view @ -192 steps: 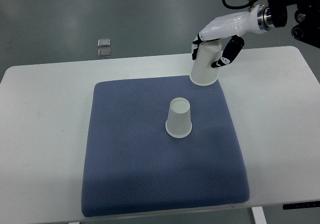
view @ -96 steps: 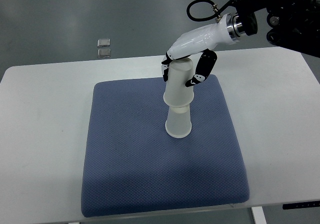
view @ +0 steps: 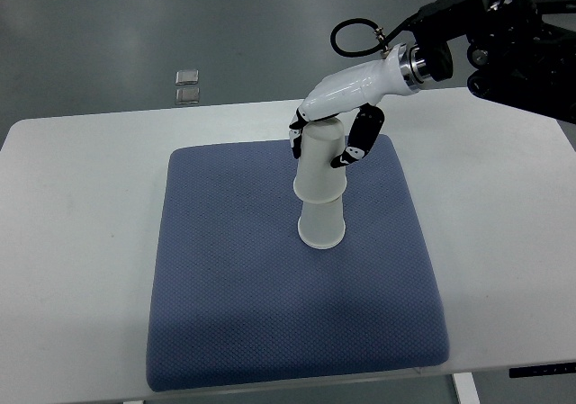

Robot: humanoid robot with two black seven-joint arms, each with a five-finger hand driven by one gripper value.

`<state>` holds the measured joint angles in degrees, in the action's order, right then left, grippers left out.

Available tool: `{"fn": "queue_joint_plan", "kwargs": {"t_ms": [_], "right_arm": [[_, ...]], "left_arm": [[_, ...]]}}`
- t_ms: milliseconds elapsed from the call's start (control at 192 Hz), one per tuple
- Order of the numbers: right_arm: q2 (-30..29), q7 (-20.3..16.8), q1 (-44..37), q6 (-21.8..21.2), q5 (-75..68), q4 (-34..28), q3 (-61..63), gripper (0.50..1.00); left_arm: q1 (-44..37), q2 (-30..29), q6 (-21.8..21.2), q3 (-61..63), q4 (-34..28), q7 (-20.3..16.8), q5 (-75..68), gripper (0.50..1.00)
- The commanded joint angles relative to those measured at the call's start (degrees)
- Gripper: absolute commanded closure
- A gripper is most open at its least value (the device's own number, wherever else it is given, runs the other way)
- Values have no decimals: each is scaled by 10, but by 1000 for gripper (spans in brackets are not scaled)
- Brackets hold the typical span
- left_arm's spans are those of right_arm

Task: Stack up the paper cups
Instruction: 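Lower the held cup onto the centre cup with the right hand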

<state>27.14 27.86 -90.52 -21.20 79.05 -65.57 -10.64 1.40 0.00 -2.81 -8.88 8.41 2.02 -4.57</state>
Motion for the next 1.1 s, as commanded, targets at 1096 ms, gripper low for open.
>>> {"fn": "queue_joint_plan", "kwargs": {"t_ms": [1096], "right_arm": [[13, 0, 41, 25, 1, 3, 1, 863]], "left_arm": [[0, 0, 0, 0, 0, 0, 0, 500]]}}
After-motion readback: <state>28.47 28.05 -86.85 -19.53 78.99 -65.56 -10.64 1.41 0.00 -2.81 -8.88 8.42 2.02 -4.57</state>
